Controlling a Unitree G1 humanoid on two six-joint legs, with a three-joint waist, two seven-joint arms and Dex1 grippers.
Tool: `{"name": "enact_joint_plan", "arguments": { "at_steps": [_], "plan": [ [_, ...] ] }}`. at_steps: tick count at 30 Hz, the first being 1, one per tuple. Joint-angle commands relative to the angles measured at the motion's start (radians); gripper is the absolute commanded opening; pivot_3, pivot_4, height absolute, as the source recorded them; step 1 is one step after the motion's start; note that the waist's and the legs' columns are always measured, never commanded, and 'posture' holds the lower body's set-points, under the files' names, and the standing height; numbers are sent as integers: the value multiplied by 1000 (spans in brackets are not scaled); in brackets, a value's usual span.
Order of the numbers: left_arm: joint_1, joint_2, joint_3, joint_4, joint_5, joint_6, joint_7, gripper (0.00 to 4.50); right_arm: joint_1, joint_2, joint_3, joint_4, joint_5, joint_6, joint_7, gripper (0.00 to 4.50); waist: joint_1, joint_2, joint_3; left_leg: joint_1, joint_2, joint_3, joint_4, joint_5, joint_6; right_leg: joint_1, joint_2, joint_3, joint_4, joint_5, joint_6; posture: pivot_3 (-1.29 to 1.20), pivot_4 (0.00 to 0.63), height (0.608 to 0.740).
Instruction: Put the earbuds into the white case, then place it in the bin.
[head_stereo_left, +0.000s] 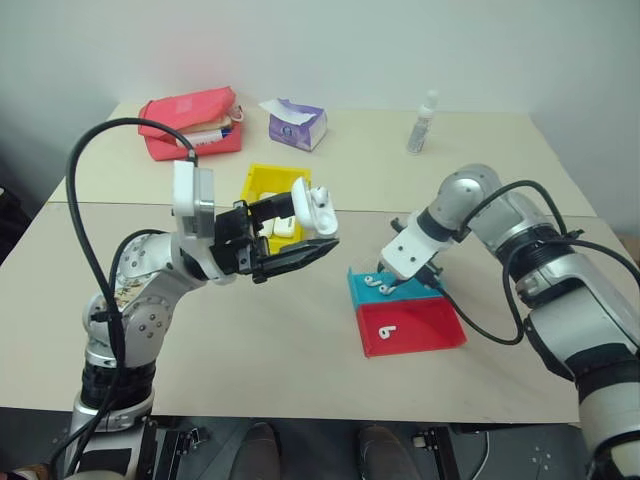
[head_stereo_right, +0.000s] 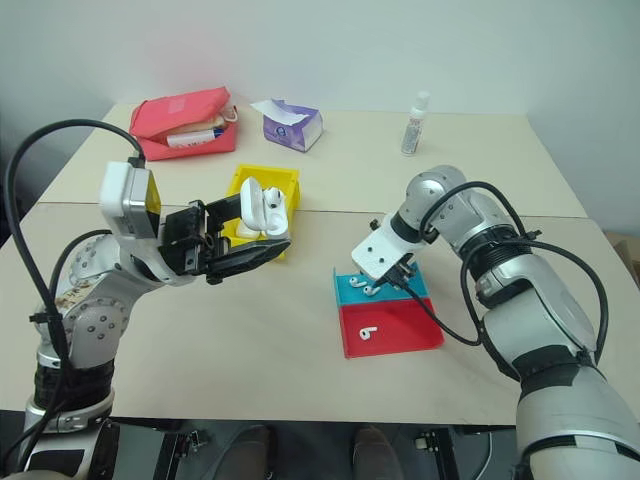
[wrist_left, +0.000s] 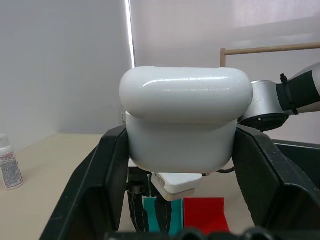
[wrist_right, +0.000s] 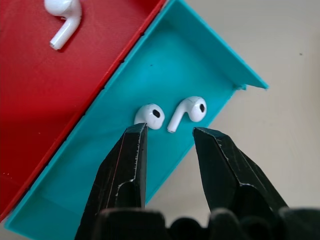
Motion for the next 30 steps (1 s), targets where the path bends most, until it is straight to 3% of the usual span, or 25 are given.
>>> {"name": "enact_joint_plan", "arguments": {
  "at_steps": [1,30],
  "plan": [
    [-2,8,16,-39,-21,-5,11,2776,-26,6,1,11,6,-43,55,1836,0,0,0,0,0,0,0,0,0,0,0,0,0,0,0,0,150,740],
    [35,17,25,-31,-21,-29,2,2776,-9,92,-38,152,-142,-72,-20,1836,-2,0,0,3,0,0,0,1,-2,2,0,0,1,0,0,0,150,740]
  ]
}}
